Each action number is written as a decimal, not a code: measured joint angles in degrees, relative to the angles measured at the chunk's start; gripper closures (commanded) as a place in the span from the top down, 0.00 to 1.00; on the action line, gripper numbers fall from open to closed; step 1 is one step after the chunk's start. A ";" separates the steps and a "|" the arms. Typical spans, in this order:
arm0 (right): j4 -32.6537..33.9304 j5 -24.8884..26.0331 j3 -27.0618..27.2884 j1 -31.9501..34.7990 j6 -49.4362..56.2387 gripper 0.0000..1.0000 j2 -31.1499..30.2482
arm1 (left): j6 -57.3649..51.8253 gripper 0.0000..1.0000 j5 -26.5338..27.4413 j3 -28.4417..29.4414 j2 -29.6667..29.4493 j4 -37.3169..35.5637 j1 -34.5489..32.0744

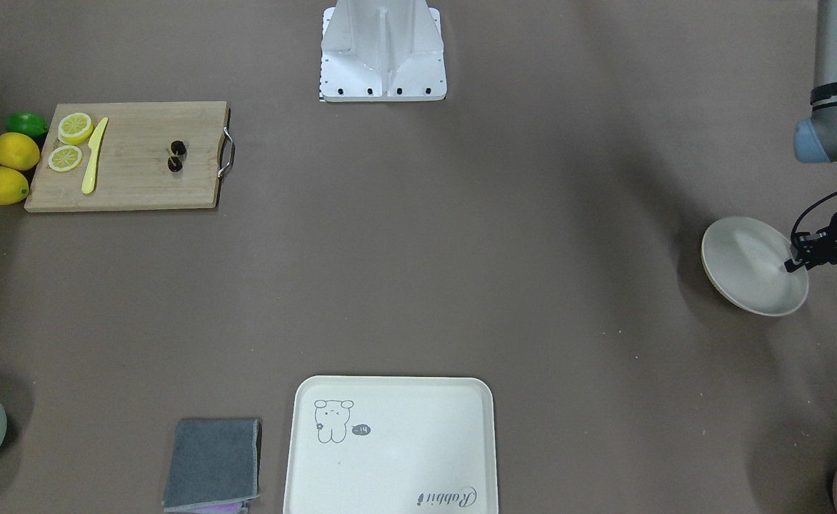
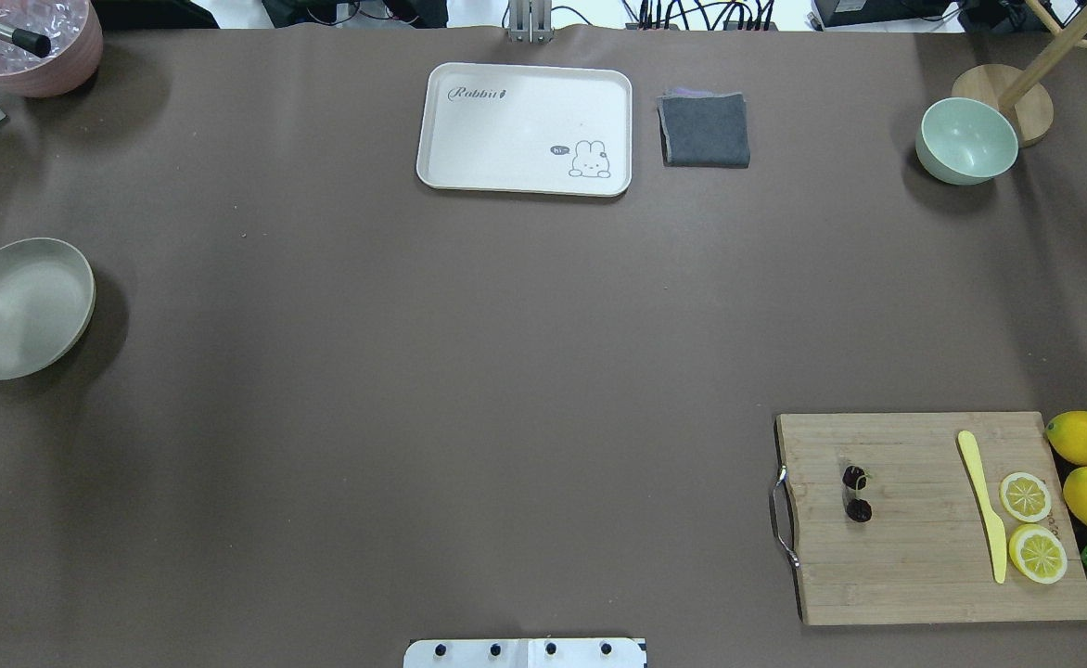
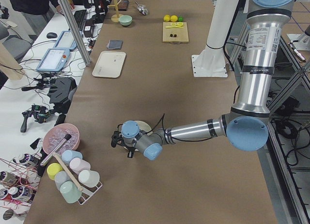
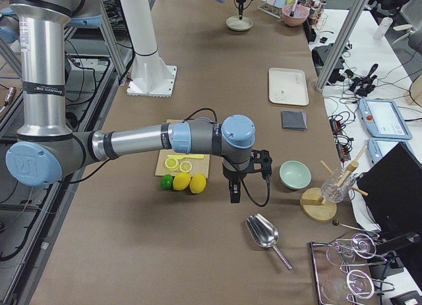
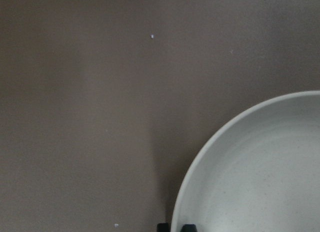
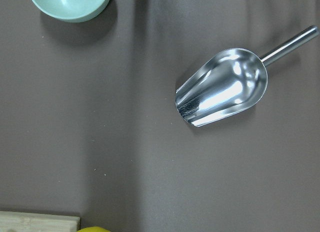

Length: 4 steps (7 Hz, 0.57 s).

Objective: Place red cherry on plate
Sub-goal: 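Lower the left gripper onto the white plate's rim and grasp it, then carry the white plate with the left gripper to the table's middle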

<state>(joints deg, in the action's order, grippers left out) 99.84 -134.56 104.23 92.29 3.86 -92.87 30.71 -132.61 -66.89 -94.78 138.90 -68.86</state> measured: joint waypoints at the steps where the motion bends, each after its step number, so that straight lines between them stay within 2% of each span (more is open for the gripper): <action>1: 0.00 0.00 0.24 0.00 0.01 1.00 -0.01 | 0.03 0.00 -0.22 -0.06 -0.14 -0.17 -0.34; 2: 0.00 0.01 0.35 0.00 0.01 1.00 -0.01 | 0.05 0.00 -1.56 -0.12 -0.57 -0.36 -1.49; 4: 0.00 0.02 0.37 0.00 -0.01 1.00 0.05 | 0.17 0.00 -9.83 -0.43 -1.70 -0.56 -6.55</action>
<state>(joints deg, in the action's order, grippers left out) 99.84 -134.54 104.59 92.28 3.85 -92.83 30.88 -142.45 -67.32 -96.48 138.35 -75.41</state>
